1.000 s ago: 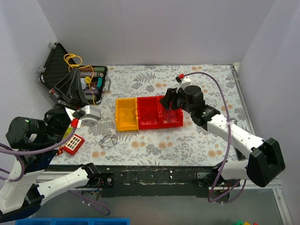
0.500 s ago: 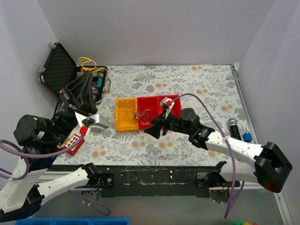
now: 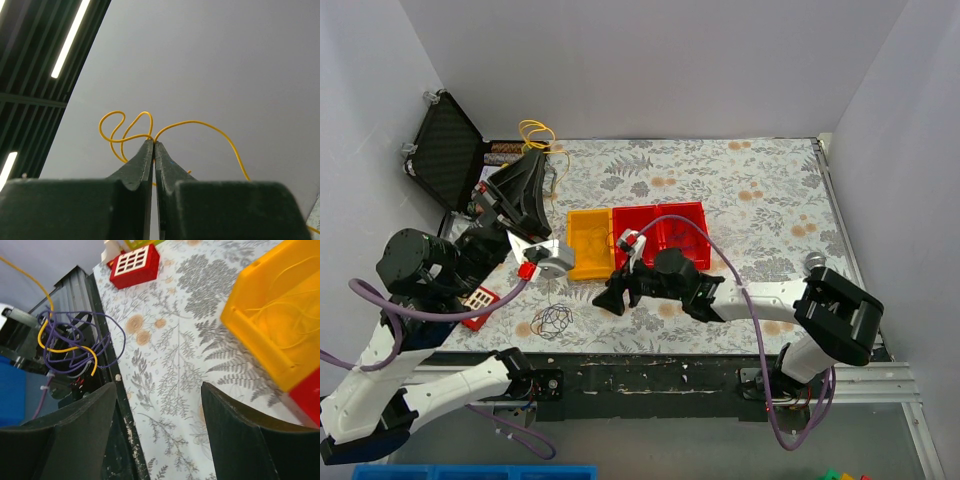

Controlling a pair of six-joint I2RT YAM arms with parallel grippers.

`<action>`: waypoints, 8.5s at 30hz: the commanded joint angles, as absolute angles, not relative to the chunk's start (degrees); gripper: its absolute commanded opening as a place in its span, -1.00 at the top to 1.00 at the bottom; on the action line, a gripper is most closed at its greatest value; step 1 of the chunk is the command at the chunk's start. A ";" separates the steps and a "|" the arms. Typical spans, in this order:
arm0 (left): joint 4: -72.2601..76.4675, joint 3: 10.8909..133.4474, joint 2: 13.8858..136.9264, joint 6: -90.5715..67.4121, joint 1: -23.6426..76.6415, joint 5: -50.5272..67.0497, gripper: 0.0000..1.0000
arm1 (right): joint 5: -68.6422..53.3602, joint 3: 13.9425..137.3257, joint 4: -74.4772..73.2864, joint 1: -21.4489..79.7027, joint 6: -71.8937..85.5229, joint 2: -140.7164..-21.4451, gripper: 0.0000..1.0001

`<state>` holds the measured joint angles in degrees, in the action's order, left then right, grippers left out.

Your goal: Untangle the cables

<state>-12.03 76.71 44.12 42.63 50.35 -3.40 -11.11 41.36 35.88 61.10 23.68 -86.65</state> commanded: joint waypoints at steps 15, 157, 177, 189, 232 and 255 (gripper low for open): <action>-11.51 80.33 44.03 45.35 50.01 -1.67 1.00 | -14.59 46.57 50.54 64.86 25.75 -92.81 -0.53; 14.77 57.57 58.89 -8.44 35.60 -22.06 1.00 | 6.86 50.36 6.33 32.96 20.30 -79.54 -0.26; 12.66 53.27 55.02 -10.11 35.68 -23.82 1.00 | 7.82 49.40 5.71 32.96 20.65 -79.54 -0.27; 13.88 43.07 53.26 -9.32 35.68 -26.01 1.00 | 9.23 50.45 5.27 32.96 20.57 -75.68 -0.35; 18.81 36.65 62.47 -11.51 33.40 -23.82 1.00 | 8.96 48.87 4.75 32.96 21.36 -73.65 -0.35; 13.28 44.99 84.45 -9.04 24.43 -6.25 1.00 | 9.14 47.20 4.48 32.52 22.67 -73.57 -0.34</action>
<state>18.00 40.10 81.34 -6.48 24.36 -12.88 8.78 47.00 3.05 32.97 21.93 -74.56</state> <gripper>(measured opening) 0.013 0.672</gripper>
